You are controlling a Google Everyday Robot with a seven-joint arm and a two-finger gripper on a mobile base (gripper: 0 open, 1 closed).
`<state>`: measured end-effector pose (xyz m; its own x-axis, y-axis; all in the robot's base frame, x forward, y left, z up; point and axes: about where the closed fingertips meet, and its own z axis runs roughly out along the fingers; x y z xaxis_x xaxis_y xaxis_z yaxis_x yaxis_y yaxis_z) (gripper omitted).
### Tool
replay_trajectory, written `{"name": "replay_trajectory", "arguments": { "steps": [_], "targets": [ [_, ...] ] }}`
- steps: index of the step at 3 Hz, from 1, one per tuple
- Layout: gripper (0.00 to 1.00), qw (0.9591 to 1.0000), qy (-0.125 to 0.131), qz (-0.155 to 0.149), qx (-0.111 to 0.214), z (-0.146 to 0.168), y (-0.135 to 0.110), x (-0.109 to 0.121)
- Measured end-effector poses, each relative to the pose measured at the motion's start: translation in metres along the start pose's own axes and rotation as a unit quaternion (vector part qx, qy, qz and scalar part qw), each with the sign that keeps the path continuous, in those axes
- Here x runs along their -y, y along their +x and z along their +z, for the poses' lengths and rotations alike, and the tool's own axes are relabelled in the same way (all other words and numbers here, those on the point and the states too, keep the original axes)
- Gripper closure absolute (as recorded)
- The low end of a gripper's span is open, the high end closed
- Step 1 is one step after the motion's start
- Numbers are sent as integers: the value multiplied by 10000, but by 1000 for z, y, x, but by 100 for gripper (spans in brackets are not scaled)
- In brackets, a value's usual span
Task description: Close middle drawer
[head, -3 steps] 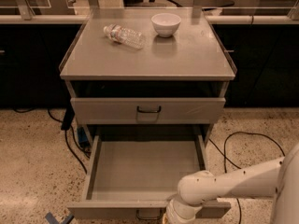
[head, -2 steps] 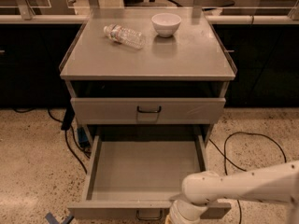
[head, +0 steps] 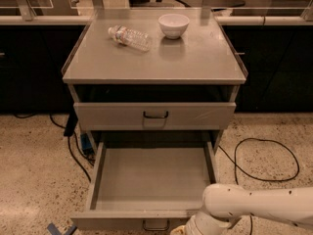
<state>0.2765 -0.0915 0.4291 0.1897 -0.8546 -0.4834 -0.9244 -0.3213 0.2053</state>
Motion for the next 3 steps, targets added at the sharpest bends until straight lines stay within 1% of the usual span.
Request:
{"name": "replay_trajectory", "arguments": {
  "steps": [1, 2, 3],
  "targets": [
    [19, 10000, -76, -37, -43, 3, -6, 0],
    [0, 9997, -192, -128, -94, 6, -10, 2],
    [92, 9995, -232, -171, -126, 6, -11, 2]
  ]
}}
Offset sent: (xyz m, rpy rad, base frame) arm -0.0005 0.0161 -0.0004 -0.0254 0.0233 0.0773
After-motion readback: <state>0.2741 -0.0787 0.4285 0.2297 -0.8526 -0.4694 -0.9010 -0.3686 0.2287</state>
